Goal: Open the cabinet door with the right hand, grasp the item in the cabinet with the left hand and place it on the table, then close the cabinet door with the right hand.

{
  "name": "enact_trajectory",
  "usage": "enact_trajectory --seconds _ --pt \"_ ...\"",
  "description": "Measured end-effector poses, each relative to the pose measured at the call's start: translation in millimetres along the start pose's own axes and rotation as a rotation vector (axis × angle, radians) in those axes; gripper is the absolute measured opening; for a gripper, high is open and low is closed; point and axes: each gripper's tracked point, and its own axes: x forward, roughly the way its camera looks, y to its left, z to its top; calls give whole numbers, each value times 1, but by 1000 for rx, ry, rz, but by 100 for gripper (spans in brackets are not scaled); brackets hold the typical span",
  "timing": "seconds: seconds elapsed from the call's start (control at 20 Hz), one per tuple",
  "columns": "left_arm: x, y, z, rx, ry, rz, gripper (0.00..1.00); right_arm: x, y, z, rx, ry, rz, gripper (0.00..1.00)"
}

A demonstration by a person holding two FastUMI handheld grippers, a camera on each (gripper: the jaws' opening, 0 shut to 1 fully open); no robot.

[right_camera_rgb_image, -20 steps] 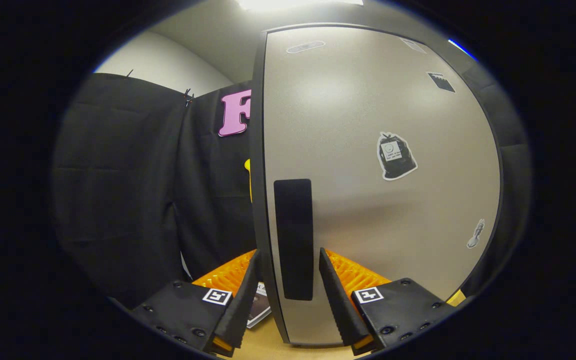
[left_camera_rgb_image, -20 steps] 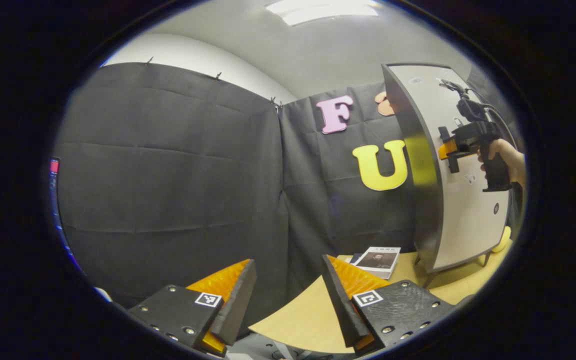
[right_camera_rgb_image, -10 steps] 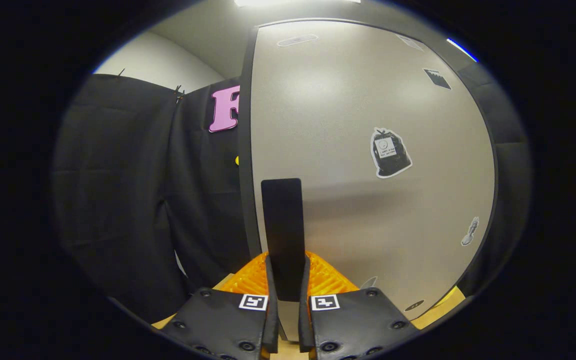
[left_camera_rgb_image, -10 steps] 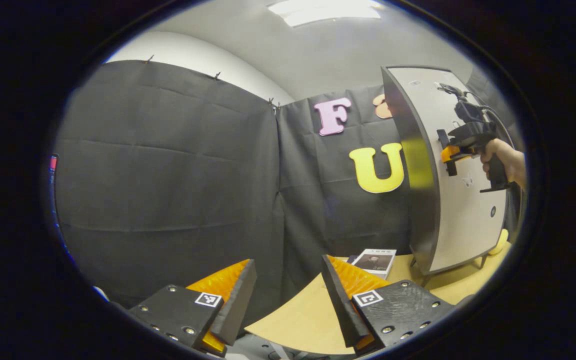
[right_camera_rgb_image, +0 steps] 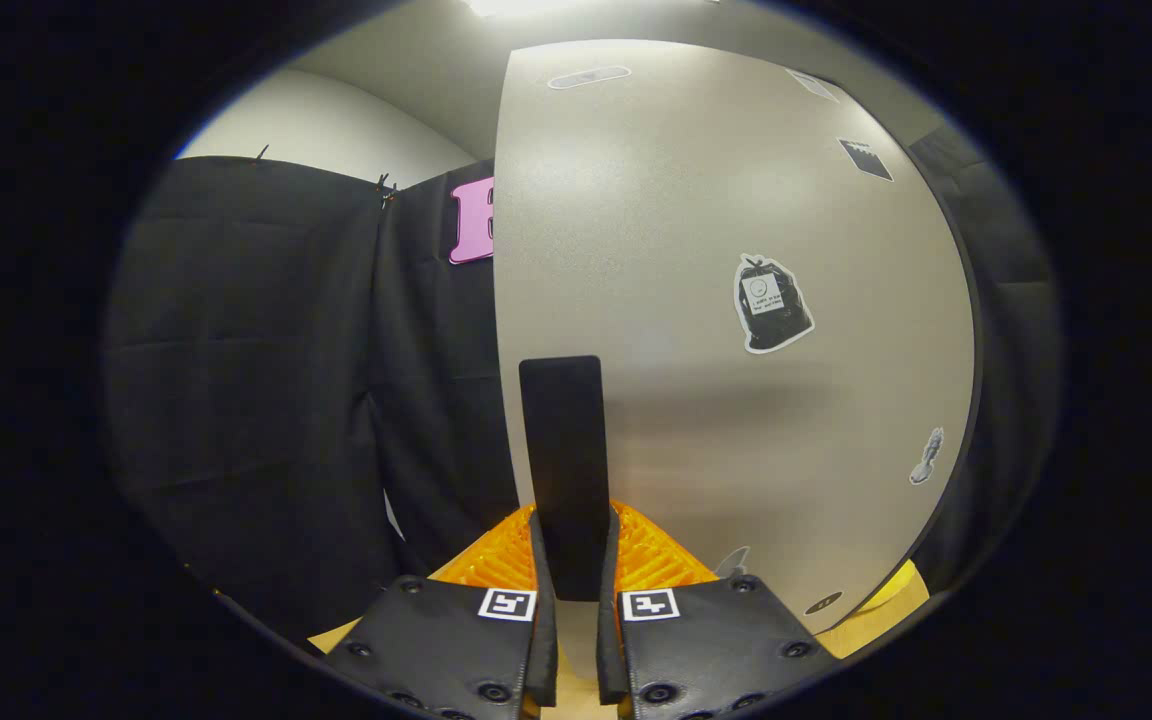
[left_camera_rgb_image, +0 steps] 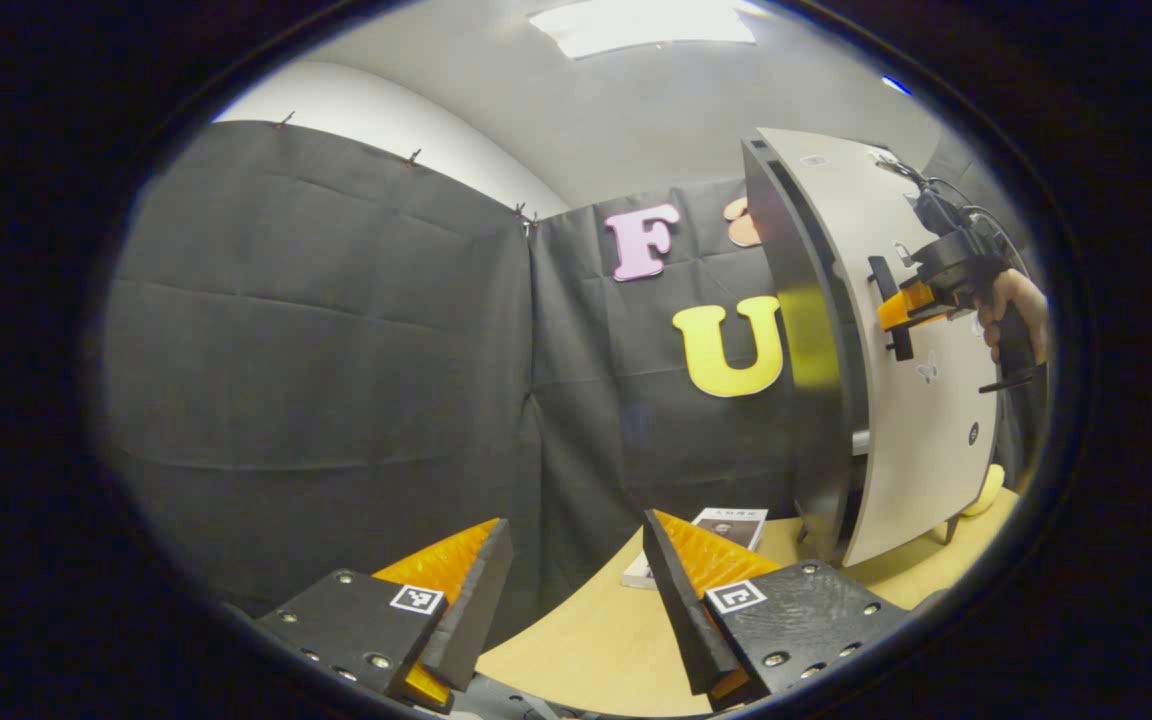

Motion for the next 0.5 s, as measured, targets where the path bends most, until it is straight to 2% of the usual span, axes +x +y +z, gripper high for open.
enact_trajectory --seconds 0.3,0.5 --pt "11 -42 7 -7 -21 -85 80 -33 6 5 -22 16 47 17" --pt "14 -66 11 -11 -28 -137 80 -41 -3 6 -3 34 92 17"
